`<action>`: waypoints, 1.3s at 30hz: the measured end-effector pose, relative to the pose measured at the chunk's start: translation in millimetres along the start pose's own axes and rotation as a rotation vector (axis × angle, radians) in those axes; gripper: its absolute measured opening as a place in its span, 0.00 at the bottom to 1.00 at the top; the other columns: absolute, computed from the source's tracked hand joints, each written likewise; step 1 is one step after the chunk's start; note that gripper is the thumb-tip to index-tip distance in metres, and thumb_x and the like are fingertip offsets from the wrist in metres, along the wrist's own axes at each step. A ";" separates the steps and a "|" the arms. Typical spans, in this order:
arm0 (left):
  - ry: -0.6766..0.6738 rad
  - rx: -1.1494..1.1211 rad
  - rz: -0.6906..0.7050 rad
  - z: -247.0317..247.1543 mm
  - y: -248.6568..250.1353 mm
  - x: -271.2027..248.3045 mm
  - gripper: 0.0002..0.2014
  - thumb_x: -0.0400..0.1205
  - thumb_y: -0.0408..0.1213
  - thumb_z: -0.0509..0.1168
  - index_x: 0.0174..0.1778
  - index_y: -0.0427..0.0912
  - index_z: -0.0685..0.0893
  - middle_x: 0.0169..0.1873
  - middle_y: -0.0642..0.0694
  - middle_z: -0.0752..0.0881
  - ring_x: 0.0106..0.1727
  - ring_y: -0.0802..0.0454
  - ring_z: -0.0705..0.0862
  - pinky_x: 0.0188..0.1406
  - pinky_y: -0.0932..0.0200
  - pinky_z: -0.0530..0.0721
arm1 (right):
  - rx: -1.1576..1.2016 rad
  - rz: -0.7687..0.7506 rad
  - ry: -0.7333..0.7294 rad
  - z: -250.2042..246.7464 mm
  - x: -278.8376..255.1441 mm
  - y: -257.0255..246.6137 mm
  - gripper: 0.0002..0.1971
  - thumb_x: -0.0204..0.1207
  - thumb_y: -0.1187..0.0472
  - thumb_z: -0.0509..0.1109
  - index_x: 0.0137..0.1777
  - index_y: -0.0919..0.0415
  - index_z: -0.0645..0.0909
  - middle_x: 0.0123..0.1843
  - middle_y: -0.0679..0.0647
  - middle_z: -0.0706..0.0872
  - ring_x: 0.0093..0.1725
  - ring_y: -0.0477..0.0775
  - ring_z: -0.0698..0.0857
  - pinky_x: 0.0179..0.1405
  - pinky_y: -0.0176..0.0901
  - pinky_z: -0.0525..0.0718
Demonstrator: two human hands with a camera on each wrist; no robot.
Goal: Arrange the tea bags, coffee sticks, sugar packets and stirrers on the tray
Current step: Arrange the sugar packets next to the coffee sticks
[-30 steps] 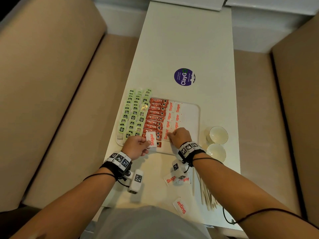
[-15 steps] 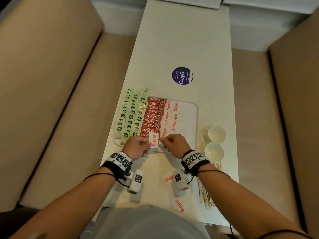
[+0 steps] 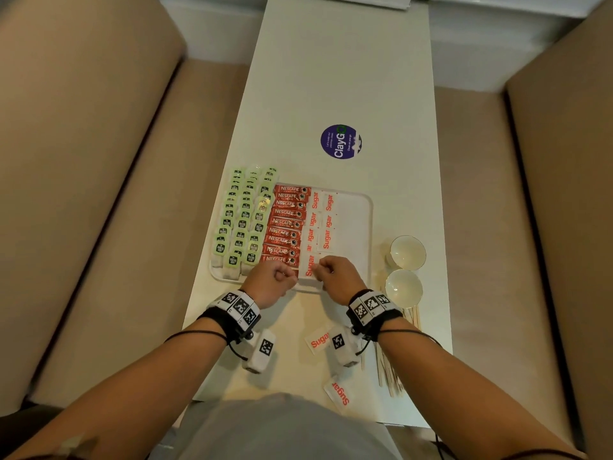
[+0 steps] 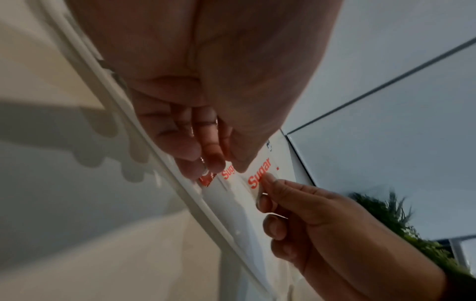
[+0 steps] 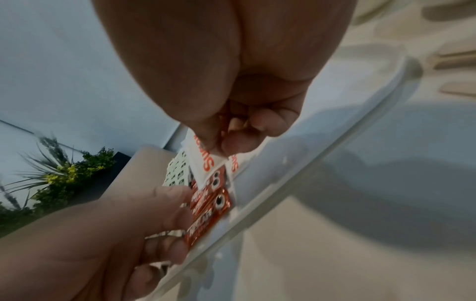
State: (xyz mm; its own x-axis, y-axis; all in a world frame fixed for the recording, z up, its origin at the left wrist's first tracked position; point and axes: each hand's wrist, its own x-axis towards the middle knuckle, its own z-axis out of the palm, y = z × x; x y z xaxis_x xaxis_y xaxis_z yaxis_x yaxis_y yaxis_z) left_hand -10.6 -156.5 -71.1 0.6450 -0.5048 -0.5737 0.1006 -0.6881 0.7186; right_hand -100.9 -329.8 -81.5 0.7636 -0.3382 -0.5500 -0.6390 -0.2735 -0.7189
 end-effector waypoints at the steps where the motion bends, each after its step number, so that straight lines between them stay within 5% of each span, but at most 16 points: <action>1: 0.005 0.006 0.009 0.5 1.8 3.6 0.03 0.81 0.36 0.73 0.43 0.45 0.85 0.27 0.50 0.83 0.32 0.51 0.86 0.35 0.57 0.82 | 0.001 0.014 0.034 -4.0 4.1 1.7 0.16 0.86 0.54 0.69 0.36 0.59 0.81 0.40 0.59 0.89 0.36 0.53 0.84 0.43 0.53 0.87; 4: 0.022 0.021 0.058 0.5 6.8 17.9 0.07 0.77 0.37 0.75 0.45 0.48 0.84 0.25 0.51 0.80 0.32 0.50 0.85 0.42 0.49 0.88 | -0.069 0.039 0.122 -15.9 13.3 2.7 0.16 0.86 0.54 0.68 0.34 0.53 0.78 0.37 0.49 0.85 0.36 0.50 0.82 0.35 0.39 0.78; 7: 0.016 0.078 0.116 3.4 14.3 31.5 0.11 0.77 0.32 0.75 0.50 0.48 0.83 0.29 0.50 0.84 0.33 0.52 0.86 0.48 0.44 0.91 | -0.116 0.091 0.152 -22.6 22.3 4.3 0.15 0.85 0.54 0.69 0.38 0.59 0.84 0.41 0.52 0.88 0.41 0.56 0.86 0.42 0.46 0.84; 17: -0.034 0.533 0.218 6.6 32.5 59.8 0.34 0.78 0.39 0.76 0.79 0.52 0.70 0.37 0.54 0.84 0.41 0.54 0.84 0.41 0.57 0.81 | -0.248 0.184 0.202 -17.9 32.5 1.4 0.14 0.83 0.48 0.68 0.41 0.55 0.84 0.41 0.52 0.89 0.42 0.56 0.88 0.45 0.47 0.87; 24: -0.013 0.590 0.198 8.2 32.6 67.3 0.34 0.77 0.43 0.77 0.78 0.52 0.71 0.53 0.47 0.88 0.52 0.47 0.86 0.52 0.53 0.85 | -0.266 0.200 0.202 -16.0 35.2 3.6 0.14 0.83 0.46 0.68 0.43 0.55 0.84 0.42 0.51 0.89 0.43 0.55 0.88 0.47 0.50 0.89; 35: 0.004 0.582 0.203 10.2 34.9 70.7 0.32 0.77 0.45 0.77 0.77 0.51 0.74 0.55 0.47 0.88 0.54 0.47 0.86 0.54 0.54 0.84 | -0.320 0.200 0.203 -16.0 34.9 2.5 0.14 0.84 0.46 0.66 0.42 0.54 0.80 0.43 0.51 0.88 0.43 0.57 0.87 0.46 0.50 0.87; 39: 0.010 0.568 0.196 7.8 33.7 69.9 0.30 0.76 0.46 0.77 0.74 0.52 0.75 0.45 0.52 0.85 0.45 0.50 0.84 0.48 0.56 0.83 | -0.344 0.190 0.204 -17.0 32.1 0.3 0.14 0.84 0.46 0.64 0.47 0.56 0.79 0.44 0.52 0.87 0.42 0.57 0.85 0.43 0.49 0.85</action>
State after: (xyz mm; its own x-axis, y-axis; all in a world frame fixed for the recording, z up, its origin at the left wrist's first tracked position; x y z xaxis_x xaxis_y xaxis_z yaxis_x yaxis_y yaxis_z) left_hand 31.9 -219.1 -90.1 0.6181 -0.6474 -0.4459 -0.4396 -0.7549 0.4867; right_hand -78.2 -356.1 -92.1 0.6176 -0.5727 -0.5391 -0.7864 -0.4616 -0.4105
